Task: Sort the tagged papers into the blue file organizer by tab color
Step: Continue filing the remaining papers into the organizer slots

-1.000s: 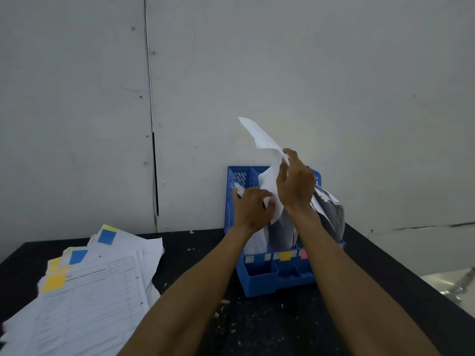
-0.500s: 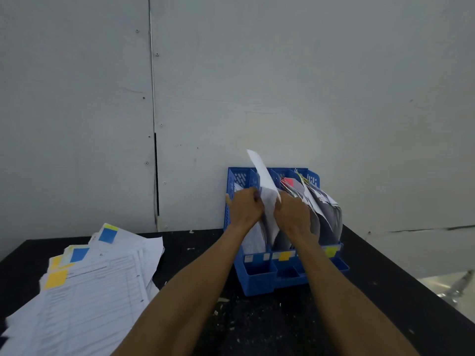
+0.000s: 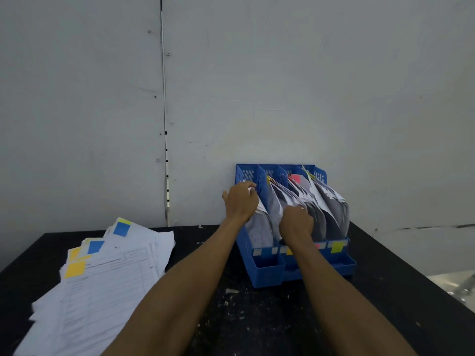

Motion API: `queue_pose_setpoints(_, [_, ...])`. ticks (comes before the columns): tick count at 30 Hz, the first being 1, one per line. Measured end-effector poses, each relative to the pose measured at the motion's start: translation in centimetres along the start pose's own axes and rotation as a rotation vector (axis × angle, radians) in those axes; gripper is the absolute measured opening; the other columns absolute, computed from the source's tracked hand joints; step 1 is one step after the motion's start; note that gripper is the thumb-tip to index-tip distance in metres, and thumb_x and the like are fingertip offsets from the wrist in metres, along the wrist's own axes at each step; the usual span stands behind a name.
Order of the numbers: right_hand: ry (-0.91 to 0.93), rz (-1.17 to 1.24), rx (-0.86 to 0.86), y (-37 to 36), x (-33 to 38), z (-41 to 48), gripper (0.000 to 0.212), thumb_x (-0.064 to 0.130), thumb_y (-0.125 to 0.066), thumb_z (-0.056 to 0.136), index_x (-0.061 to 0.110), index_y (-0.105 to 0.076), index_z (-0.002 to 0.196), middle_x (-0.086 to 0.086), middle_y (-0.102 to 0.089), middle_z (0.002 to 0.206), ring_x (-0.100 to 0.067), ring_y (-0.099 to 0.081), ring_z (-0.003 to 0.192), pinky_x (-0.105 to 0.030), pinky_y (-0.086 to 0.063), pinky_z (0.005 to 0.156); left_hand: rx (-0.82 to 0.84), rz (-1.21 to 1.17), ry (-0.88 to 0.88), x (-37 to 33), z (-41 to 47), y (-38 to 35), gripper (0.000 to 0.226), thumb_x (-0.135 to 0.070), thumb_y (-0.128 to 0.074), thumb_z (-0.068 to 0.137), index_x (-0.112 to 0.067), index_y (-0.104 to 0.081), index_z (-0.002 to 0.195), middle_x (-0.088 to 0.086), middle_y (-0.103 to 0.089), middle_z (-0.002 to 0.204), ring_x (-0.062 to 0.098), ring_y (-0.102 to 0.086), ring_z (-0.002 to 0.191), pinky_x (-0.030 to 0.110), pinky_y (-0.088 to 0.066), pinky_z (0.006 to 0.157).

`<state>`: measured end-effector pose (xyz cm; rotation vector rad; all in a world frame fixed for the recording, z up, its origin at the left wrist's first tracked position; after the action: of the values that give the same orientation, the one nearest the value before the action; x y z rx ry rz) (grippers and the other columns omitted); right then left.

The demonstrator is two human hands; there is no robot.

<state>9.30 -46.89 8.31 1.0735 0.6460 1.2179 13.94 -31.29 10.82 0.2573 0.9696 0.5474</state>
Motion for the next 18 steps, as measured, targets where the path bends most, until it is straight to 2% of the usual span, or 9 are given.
queue_pose_setpoints(2, [-0.042,0.172,-0.026,0.1,-0.1,-0.7,0.020,0.015,-0.056,0.091,0.003,-0.062,0.106,-0.015,-0.062,0.109,-0.030,-0.061,0.101,-0.035,-0.050,0.075,-0.013,-0.021,0.002,0.7,0.0,0.9,0.027,-0.014,-0.048,0.092,-0.016,-0.071,0.106,0.003,-0.068,0.116,0.023,-0.061,0.107,0.053,-0.034,0.106])
queue_pose_setpoints(5, [0.055,0.310,-0.220,1.2,1.1,-1.2,0.031,0.030,-0.057,0.090,0.004,-0.061,0.106,-0.015,-0.066,0.101,-0.034,-0.062,0.092,-0.036,-0.048,0.072,-0.025,-0.004,0.009,1.9,-0.2,2.6,0.027,-0.018,-0.045,0.091,-0.022,-0.070,0.098,0.006,-0.070,0.108,0.024,-0.063,0.099,0.051,-0.039,0.102])
queue_pose_setpoints(8, [0.129,0.342,-0.356,2.1,3.3,-1.5,0.044,0.040,-0.057,0.091,0.006,-0.058,0.119,-0.014,-0.065,0.106,-0.033,-0.064,0.088,-0.036,-0.049,0.069,-0.033,0.030,0.052,3.9,-0.6,4.8,0.036,-0.026,-0.040,0.091,-0.017,-0.070,0.108,0.004,-0.068,0.116,0.022,-0.061,0.107,0.050,-0.036,0.106])
queue_pose_setpoints(10, [0.130,0.377,-0.403,2.6,5.2,-1.7,0.043,0.037,-0.058,0.091,0.005,-0.058,0.120,-0.015,-0.063,0.108,-0.034,-0.064,0.085,-0.035,-0.048,0.063,-0.060,0.064,0.080,5.8,-1.0,7.0,0.030,-0.020,-0.046,0.093,-0.016,-0.069,0.111,0.004,-0.067,0.119,0.022,-0.060,0.112,0.049,-0.034,0.107])
queue_pose_setpoints(12, [0.041,0.383,-0.384,2.5,6.4,-1.7,0.040,0.035,-0.055,0.093,0.005,-0.057,0.119,-0.016,-0.060,0.110,-0.035,-0.064,0.087,-0.034,-0.045,0.063,-0.092,0.106,0.108,7.5,-1.2,9.5,0.027,-0.016,-0.048,0.093,-0.017,-0.069,0.111,0.003,-0.067,0.119,0.023,-0.059,0.112,0.047,-0.034,0.107])
queue_pose_setpoints(16, [-0.158,0.393,-0.289,0.6,6.1,-2.6,0.043,0.036,-0.050,0.095,0.004,-0.052,0.123,-0.018,-0.052,0.122,-0.036,-0.055,0.106,-0.042,-0.047,0.076,-0.171,0.196,0.203,10.8,-2.0,14.7,0.027,-0.016,-0.048,0.093,-0.018,-0.069,0.110,0.002,-0.067,0.118,0.025,-0.059,0.111,0.048,-0.033,0.107])
queue_pose_setpoints(18, [-0.216,0.414,-0.312,0.0,5.2,-3.4,0.044,0.038,-0.050,0.094,0.002,-0.053,0.120,-0.019,-0.054,0.120,-0.036,-0.052,0.108,-0.042,-0.046,0.078,-0.209,0.207,0.245,12.3,-2.3,16.2,0.026,-0.016,-0.048,0.093,-0.017,-0.069,0.110,0.004,-0.068,0.117,0.027,-0.060,0.109,0.048,-0.035,0.106])
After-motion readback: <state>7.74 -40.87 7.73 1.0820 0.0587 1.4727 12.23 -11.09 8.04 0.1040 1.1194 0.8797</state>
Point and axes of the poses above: each hand's wrist, its own z-axis towards the middle knuckle, its own y-axis out of the back of the hand, x = y × z, the point moved 5 cm from there along z, towards the middle knuckle
